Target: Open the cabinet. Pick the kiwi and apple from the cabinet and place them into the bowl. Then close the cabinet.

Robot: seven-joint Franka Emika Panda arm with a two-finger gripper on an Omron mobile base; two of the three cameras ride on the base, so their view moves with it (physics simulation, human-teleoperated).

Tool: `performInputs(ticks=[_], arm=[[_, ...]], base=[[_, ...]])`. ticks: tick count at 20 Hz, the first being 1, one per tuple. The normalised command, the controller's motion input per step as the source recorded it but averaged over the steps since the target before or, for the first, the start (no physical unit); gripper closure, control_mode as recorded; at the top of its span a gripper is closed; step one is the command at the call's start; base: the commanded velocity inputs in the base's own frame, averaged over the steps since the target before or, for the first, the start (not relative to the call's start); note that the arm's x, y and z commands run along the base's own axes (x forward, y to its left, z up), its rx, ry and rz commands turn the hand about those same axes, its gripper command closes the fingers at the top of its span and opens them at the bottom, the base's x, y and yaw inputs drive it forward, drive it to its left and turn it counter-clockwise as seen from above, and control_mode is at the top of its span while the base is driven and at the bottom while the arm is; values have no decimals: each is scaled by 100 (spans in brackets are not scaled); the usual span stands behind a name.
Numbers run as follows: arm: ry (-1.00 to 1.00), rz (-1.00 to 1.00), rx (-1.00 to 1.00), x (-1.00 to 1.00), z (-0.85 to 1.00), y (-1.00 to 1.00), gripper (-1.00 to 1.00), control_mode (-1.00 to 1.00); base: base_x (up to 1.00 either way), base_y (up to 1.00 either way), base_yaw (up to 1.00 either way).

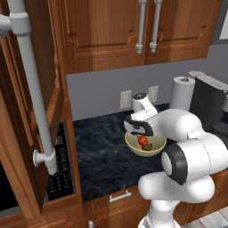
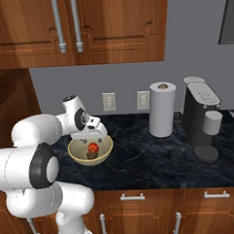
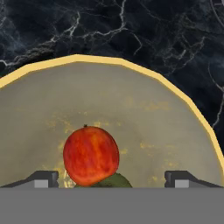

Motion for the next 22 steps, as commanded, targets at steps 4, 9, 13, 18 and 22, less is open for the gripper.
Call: performInputs(ticks=[4, 9, 13, 18, 22], arm=[[-7, 0, 0, -8, 4, 0, -100, -100], [-5, 0, 0, -41, 27, 0, -100, -100], [0, 0, 0, -39, 47, 0, -100, -100], [0, 0, 0, -33, 43, 0, -100, -100], [0, 0, 0, -33, 36, 0, -100, -100]], base=[[0, 0, 0], [0, 0, 0], [0, 0, 0], [0, 0, 0], [0, 0, 0]])
